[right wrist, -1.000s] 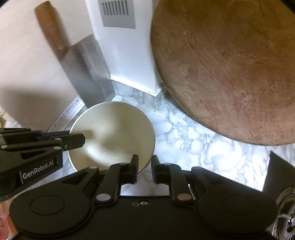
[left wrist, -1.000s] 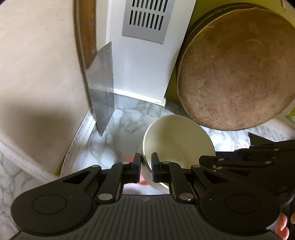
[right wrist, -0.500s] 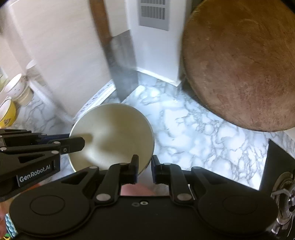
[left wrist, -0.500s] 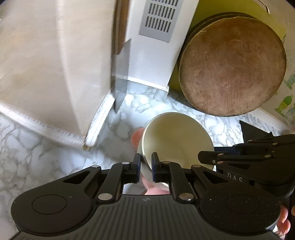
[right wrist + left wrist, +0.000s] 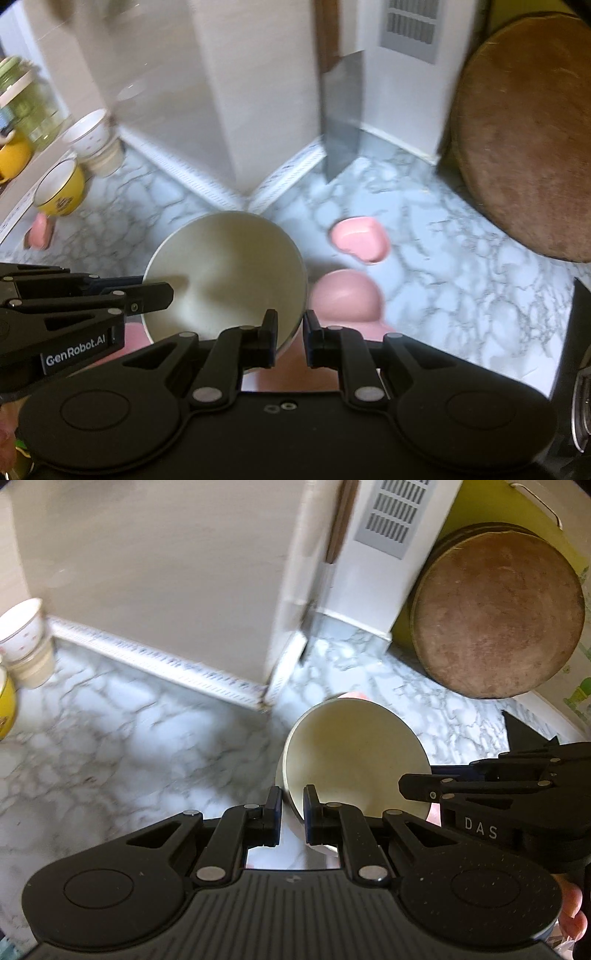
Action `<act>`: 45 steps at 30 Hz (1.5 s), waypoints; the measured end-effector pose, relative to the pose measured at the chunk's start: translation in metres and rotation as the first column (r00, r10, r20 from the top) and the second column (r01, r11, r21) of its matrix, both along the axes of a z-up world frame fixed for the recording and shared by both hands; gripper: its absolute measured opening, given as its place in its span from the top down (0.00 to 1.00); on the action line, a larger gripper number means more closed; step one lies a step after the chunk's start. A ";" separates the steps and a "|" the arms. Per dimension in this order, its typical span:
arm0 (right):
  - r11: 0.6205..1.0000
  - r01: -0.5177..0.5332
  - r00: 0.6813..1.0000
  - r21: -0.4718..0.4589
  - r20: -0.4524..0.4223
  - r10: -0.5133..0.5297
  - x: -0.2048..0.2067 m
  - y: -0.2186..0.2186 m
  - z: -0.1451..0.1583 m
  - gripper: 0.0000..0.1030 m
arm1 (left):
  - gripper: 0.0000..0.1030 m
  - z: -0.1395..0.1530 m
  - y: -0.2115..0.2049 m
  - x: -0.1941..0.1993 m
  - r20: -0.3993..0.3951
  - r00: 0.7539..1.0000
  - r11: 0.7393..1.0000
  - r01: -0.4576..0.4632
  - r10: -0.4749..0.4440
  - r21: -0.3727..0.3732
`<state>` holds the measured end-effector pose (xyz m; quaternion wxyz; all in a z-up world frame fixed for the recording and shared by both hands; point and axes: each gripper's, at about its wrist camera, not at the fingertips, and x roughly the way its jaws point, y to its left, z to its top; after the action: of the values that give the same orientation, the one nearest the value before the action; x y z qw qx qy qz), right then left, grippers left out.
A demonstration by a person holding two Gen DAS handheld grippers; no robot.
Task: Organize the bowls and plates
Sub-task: 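Lift the cream bowl and carry it over the pink bowl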
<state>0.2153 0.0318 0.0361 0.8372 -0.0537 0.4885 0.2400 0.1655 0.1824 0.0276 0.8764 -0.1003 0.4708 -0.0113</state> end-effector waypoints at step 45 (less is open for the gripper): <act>0.987 -0.158 0.977 -0.029 -0.148 0.153 -0.061 0.091 -0.044 0.86 | 0.90 -0.053 0.076 -0.084 -0.168 0.979 0.993 -0.120 0.119 0.004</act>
<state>0.1546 0.1226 -0.0077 0.7769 -0.0912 0.5471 0.2980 0.0811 0.2588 -0.0253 0.8324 -0.1317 0.5361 0.0483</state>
